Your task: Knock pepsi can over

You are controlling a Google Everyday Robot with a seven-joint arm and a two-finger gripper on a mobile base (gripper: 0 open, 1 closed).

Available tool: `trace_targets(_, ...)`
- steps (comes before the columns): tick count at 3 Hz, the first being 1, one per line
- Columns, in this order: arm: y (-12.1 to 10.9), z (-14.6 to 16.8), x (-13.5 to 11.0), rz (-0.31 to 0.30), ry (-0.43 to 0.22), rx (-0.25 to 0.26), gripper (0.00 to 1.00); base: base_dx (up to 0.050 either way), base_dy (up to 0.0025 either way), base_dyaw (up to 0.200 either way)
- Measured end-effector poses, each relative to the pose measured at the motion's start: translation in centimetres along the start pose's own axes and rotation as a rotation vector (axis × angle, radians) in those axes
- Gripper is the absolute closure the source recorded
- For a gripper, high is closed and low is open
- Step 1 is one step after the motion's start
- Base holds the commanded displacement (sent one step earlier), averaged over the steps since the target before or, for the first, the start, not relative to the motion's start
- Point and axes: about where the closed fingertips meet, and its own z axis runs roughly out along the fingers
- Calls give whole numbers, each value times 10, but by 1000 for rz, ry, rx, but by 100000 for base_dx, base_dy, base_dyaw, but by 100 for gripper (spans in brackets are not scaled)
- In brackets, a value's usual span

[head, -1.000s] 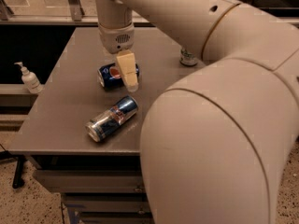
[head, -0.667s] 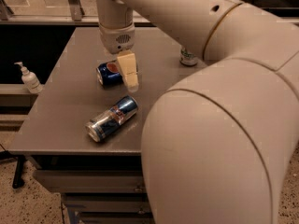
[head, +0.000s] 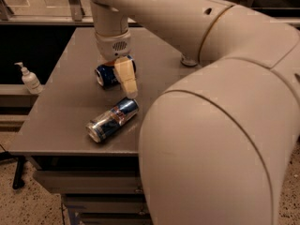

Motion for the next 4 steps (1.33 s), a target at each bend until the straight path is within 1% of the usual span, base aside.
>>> trace_targets(1,1,1,0,-2,3,-3,0,0,0,0)
trace_targets(2,3,-4,8,20,13,7,0,0,0,0)
trace_targets(3,6,-17,28,94,3,52,0,0,0,0)
trace_targets(4,17,-34,47,205,-69,127,0,0,0,0)
